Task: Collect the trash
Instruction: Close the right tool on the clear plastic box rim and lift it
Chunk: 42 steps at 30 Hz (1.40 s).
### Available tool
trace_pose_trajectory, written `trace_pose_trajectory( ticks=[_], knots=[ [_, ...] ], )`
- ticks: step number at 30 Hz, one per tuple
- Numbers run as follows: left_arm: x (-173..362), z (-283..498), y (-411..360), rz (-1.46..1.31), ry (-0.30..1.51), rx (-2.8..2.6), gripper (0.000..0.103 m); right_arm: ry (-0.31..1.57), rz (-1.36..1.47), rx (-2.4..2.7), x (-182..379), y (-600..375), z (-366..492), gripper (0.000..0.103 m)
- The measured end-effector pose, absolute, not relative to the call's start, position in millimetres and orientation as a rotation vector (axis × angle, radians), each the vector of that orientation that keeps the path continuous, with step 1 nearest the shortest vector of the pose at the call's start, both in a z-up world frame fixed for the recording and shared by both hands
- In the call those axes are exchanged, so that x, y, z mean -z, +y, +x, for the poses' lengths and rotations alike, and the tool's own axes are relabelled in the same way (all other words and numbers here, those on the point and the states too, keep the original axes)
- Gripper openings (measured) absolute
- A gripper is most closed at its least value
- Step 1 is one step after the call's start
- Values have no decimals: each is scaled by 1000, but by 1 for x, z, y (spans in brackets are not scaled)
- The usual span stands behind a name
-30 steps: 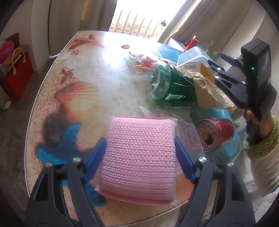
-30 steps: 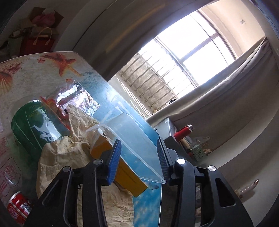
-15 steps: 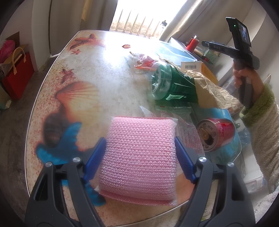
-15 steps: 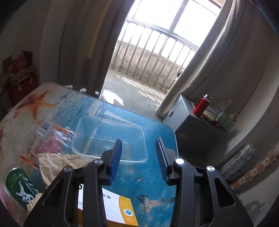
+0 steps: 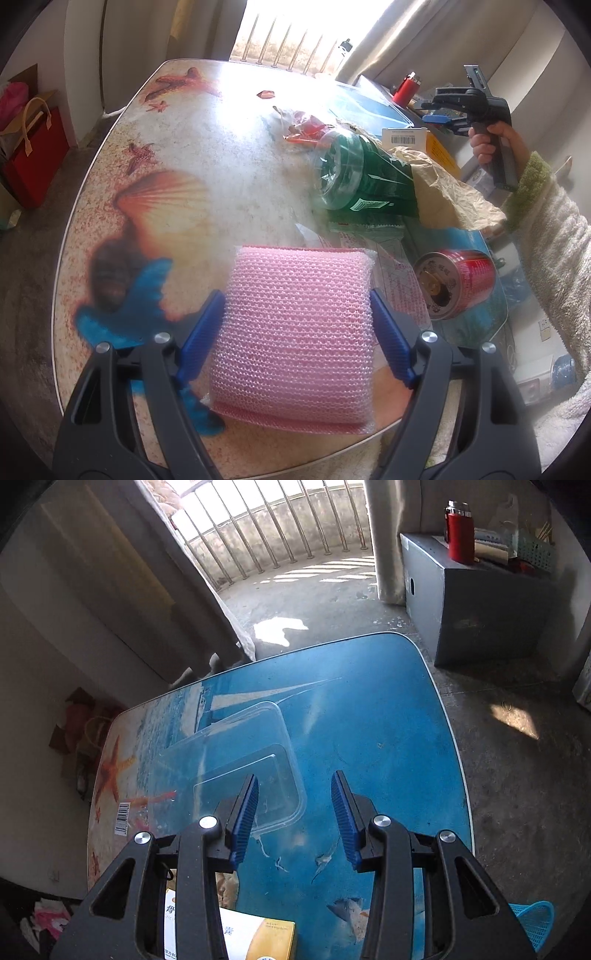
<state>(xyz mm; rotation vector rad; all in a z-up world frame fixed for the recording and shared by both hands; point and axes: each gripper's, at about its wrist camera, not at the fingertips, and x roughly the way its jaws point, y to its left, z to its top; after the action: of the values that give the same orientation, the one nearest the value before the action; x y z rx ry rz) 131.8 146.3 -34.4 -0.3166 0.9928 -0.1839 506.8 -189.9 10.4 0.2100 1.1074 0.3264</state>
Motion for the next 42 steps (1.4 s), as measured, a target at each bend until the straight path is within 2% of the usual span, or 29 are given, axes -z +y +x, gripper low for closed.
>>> trace_pose_trajectory(
  ticks=[11, 16, 19, 33, 42],
  knots=[
    [34, 132, 151, -356, 989, 178, 74, 1203, 227, -343, 31, -176, 552, 40],
    [31, 131, 153, -358, 987, 159, 73, 1199, 244, -366, 34, -178, 547, 8],
    [26, 130, 153, -358, 974, 153, 73, 1186, 241, -364, 31, -181, 542, 5],
    [-8, 115, 164, -358, 883, 103, 73, 1061, 345, -341, -27, -225, 495, 4],
    [-49, 95, 157, -333, 779, 122, 73, 941, 417, -353, -80, -286, 415, 4]
  ],
)
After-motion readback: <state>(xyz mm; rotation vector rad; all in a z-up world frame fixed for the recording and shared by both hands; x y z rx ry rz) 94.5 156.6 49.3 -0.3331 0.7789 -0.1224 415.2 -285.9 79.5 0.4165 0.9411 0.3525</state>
